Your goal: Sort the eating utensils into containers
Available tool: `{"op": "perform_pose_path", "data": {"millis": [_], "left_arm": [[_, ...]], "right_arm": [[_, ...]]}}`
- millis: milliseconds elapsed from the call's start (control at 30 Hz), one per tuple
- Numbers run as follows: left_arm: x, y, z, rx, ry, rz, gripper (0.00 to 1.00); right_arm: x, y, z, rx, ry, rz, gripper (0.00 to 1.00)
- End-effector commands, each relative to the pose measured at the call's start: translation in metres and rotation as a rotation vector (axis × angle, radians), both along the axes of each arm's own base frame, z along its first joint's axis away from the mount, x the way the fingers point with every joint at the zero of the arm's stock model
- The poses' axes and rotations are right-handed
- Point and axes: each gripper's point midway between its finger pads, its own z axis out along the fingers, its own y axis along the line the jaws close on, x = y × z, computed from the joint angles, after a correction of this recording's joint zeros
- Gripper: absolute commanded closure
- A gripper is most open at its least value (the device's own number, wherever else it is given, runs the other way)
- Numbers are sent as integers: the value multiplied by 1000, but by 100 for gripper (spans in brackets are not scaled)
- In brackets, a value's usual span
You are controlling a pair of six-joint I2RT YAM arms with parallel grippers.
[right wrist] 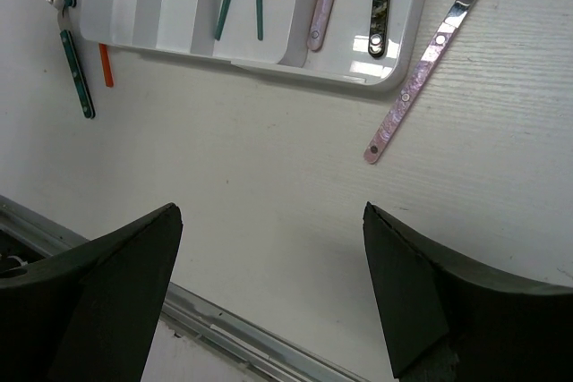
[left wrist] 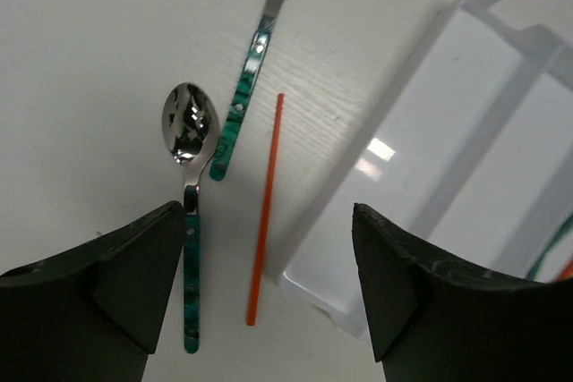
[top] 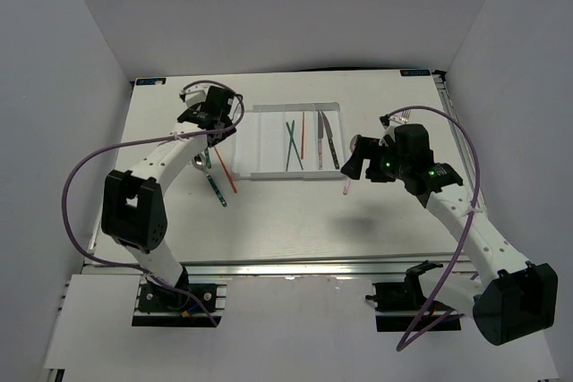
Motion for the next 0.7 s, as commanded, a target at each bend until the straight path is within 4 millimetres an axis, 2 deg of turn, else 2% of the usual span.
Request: {"op": "perform_pose_path", "data": {"millis": [0,167,300,333,500,600,667], "left_arm": [[-11,8,-24,6,68,62,16],[-7,3,-44,-31,97,90,19],[-1,-3,-68,-73,127,81,30],[0,-4,-71,-75,132,79,36],[-1,-5,-92,-72,160,81,38],[-3,-5,-111,-78,196,80,47],[-2,-6,-114,-83,196,79,51]], "right_arm": [[3,6,7,37,-35,26,14],[0,5,0,27,-23,28,14],[-2,4,-3,22,-18,37,14],[-2,4,-3,20,-20,39,14],[-4,4,-4,13,-18,49,14],[-5,4,-6,13,-14,55,14],[-5,4,-7,12,-11,55,14]]}}
